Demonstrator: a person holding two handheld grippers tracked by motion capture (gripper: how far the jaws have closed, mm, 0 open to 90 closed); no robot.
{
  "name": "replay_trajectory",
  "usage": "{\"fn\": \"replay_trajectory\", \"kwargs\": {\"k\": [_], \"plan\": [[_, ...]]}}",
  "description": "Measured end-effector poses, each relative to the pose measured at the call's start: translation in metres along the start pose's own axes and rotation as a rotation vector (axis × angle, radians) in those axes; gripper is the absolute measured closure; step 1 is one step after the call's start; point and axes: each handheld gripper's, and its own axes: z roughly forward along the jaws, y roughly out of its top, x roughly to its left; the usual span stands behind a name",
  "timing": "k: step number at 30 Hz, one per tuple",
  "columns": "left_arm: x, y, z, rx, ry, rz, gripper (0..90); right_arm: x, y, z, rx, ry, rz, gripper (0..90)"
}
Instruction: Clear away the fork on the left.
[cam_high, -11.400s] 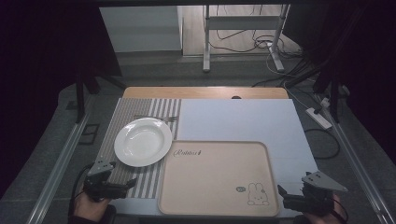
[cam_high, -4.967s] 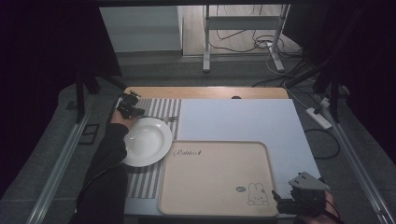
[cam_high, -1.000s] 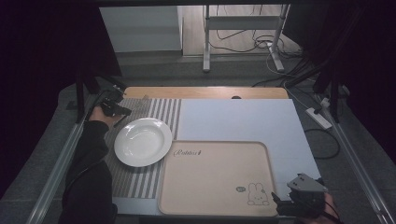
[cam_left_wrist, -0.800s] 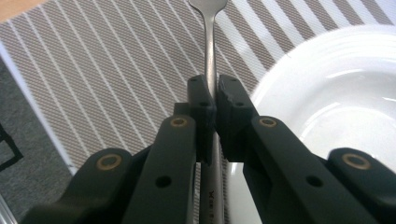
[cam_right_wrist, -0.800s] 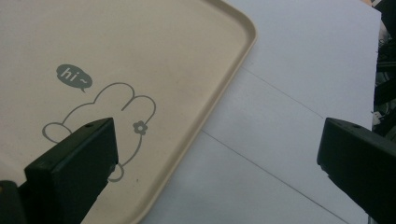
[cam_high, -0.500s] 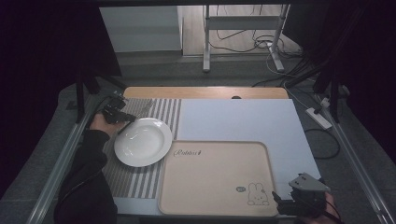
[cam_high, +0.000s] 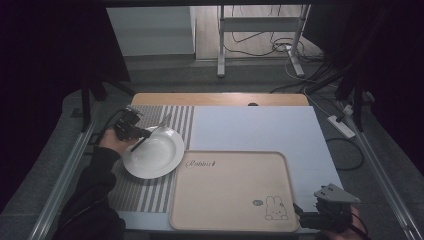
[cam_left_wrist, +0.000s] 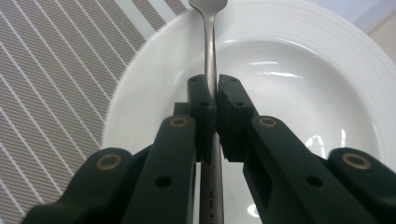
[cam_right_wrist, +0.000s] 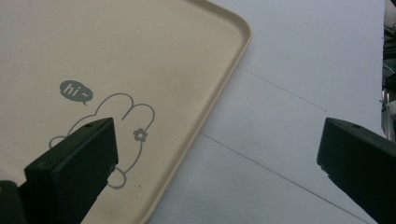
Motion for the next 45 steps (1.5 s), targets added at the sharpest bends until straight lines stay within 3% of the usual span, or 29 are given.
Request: {"fn": "replay_trajectory", "kwargs": {"k": [24,35,45], "plan": [[-0.066,-0.012,-0.005,-0.008,-0.038,0.036,84.2,0.000,-0.001,-0.005,-0.034,0.000,0.023,0.0],[-0.089,-0.022,-0.001,-0.004,-0.069,0.032,84.2,0.002,-0.001,-0.004,-0.021,-0.001,0.004,0.0],[-0.119,-0.026,0.008,0.005,-0.103,0.041,84.2,0.002,-0.001,-0.004,-0.020,0.001,-0.001,0.0]]}}
